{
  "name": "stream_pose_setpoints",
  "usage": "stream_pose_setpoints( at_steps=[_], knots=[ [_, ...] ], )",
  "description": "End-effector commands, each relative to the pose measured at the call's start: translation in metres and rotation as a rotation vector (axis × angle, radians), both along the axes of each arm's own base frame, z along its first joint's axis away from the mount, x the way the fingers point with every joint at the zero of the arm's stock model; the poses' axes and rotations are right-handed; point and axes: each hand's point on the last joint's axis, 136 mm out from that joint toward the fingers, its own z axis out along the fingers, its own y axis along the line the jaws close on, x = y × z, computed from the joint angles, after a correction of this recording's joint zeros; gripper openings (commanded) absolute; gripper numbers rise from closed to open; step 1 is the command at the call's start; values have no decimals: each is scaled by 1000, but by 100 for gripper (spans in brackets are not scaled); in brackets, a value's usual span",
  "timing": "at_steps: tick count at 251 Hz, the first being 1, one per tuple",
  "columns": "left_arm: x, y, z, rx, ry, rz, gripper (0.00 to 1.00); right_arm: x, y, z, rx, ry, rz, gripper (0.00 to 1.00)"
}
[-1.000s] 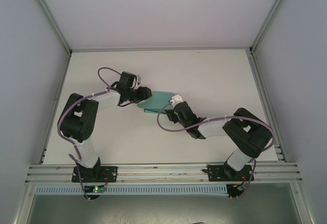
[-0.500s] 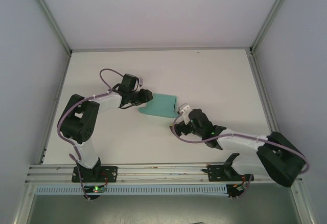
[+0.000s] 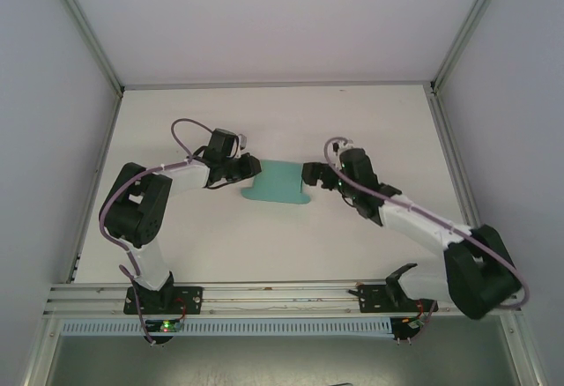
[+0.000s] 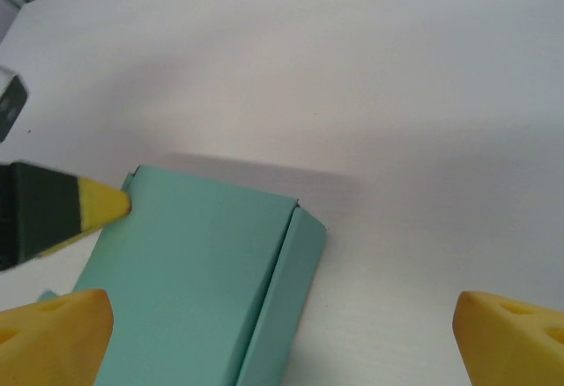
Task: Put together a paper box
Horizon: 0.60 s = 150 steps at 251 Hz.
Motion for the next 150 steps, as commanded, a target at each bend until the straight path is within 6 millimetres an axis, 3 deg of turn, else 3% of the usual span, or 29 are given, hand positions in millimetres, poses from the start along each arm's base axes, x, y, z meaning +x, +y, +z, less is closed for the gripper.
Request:
stream_pose_setpoints(
  at_steps=[1,84,111,150],
  knots=[
    [-51,36,-83,198,230,20,15,-8,15,-25,79,205,41,98],
    [-60,45,-104,45,273,54,10,7,51,-61,174,375,156,98],
    [-62,50,-106,56,272,58,10,12,66,-56,273,374,200,95],
    [-58,48,-103,45,255,50,10,18,89,-44,418,351,277,81]
  ],
)
